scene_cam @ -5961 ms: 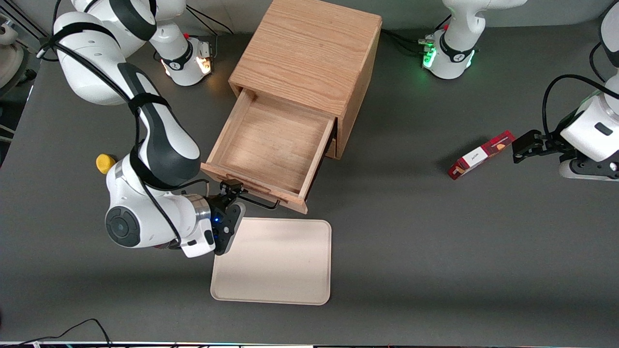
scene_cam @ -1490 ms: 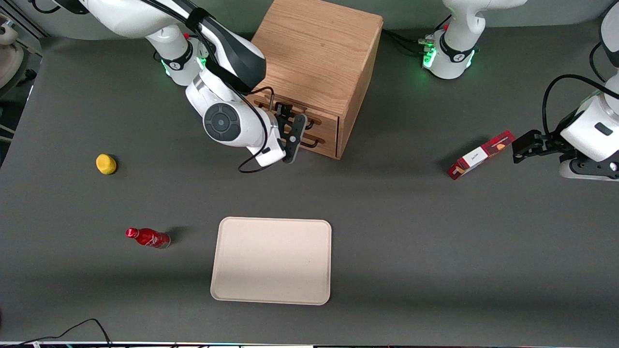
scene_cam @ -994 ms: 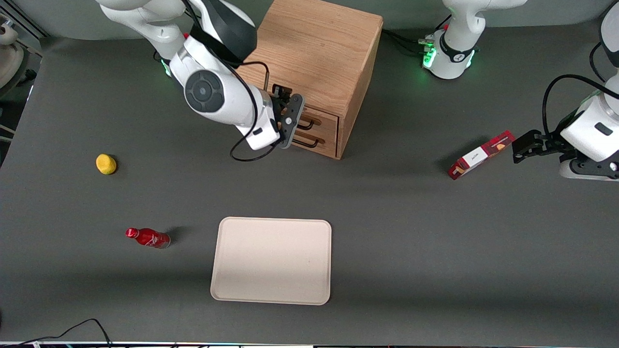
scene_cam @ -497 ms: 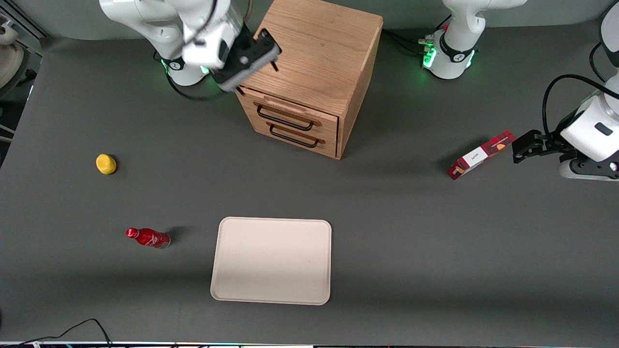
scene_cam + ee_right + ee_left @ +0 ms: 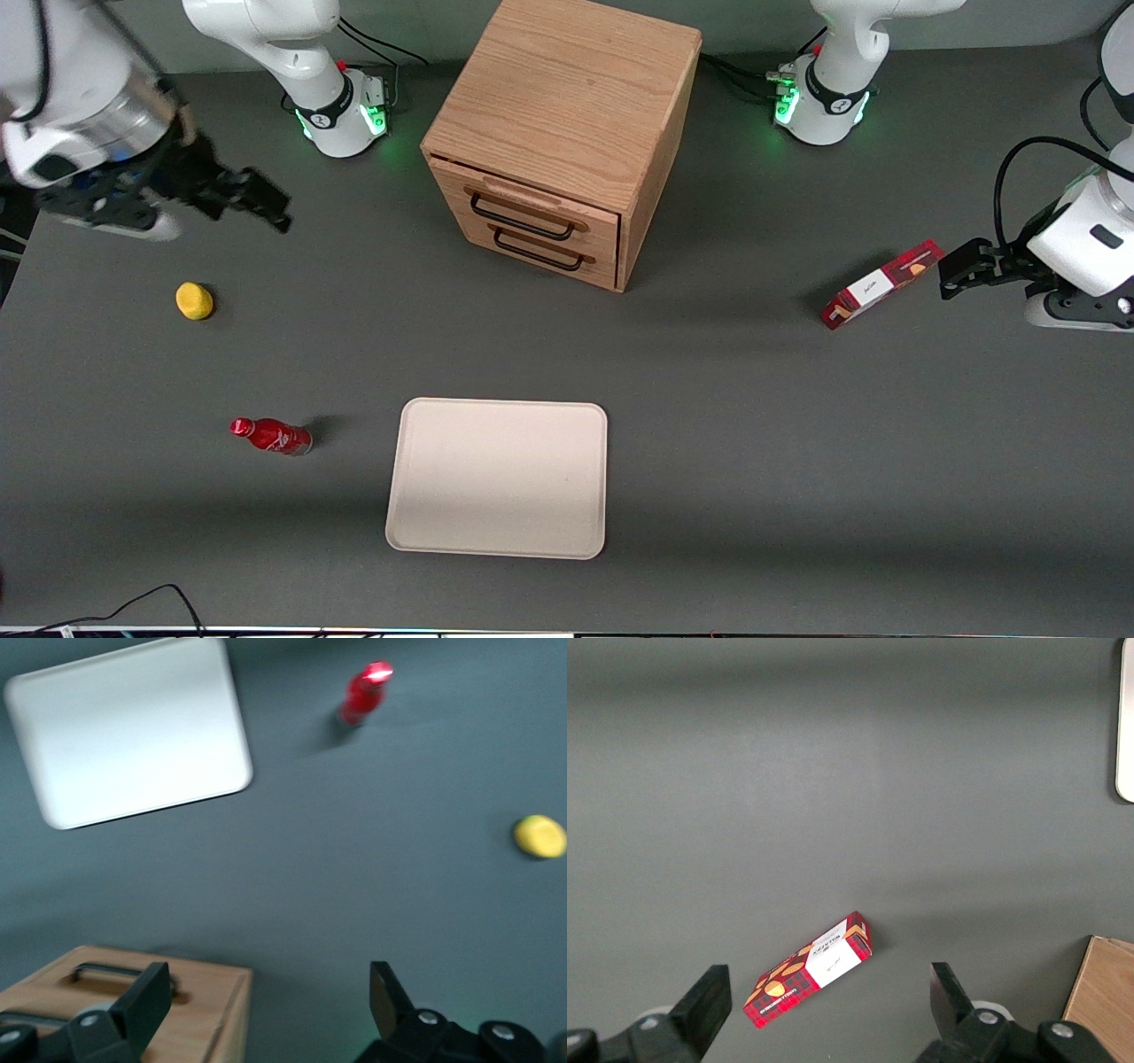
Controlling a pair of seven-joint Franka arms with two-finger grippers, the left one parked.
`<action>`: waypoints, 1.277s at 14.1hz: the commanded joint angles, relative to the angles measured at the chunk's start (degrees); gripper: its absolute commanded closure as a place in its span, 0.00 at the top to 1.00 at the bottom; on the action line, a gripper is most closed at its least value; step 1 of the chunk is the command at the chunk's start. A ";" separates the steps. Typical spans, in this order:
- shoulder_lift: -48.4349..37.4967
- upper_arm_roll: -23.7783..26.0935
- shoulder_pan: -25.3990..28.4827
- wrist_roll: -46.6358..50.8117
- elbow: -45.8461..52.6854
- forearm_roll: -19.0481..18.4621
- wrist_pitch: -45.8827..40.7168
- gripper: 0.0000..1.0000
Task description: Close top drawer
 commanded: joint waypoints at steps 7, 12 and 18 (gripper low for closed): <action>-14.00 -11.86 0.60 -12.16 -30.66 -1.70 18.75 1.00; -11.65 -14.06 0.68 -11.83 -27.80 -2.14 18.42 1.00; -9.00 -15.99 0.60 -13.93 -21.11 -2.85 14.29 1.00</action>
